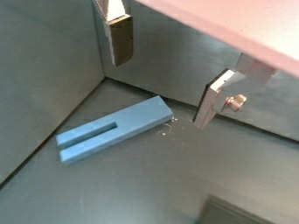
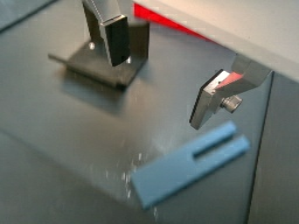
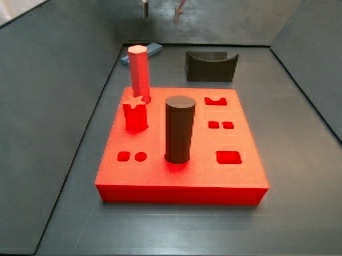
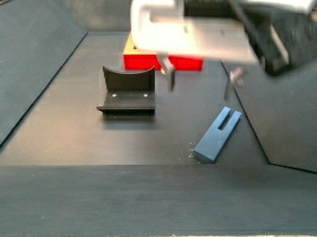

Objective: Pick up the double-square object. Move up. Rotate the double-square object. Place the double-square object on the fixture. Regrasp the double-square object. Move to above the board. Insert the double-square object.
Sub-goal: Pick up the double-square object.

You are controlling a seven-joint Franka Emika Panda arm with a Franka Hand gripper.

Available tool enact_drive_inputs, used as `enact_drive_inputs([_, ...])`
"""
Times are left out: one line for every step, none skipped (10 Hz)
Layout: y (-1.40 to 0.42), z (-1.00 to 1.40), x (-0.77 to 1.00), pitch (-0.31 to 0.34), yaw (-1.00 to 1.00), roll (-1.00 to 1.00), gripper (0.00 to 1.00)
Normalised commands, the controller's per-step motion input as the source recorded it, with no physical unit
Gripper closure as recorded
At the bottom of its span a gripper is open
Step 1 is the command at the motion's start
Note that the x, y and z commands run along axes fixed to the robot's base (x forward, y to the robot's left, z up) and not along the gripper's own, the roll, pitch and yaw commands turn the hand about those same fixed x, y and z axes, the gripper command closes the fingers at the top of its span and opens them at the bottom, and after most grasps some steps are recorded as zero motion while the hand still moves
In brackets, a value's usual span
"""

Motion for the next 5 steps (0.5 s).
enact_drive_inputs([0.05, -0.55, -0.38, -0.2, -0.43, -0.27, 0.0])
enact_drive_inputs([0.0, -0.45, -0.23, -0.224, -0.14, -0.29, 0.0])
enact_drive_inputs([0.0, -0.53, -0.19, -0.154, 0.0, -0.27, 0.0])
enact_drive_inputs([0.01, -0.69, 0.0, -0.176, -0.03, -0.17, 0.0])
enact_drive_inputs([0.07, -0.78, 0.11, -0.106, -0.09, -0.16, 0.0])
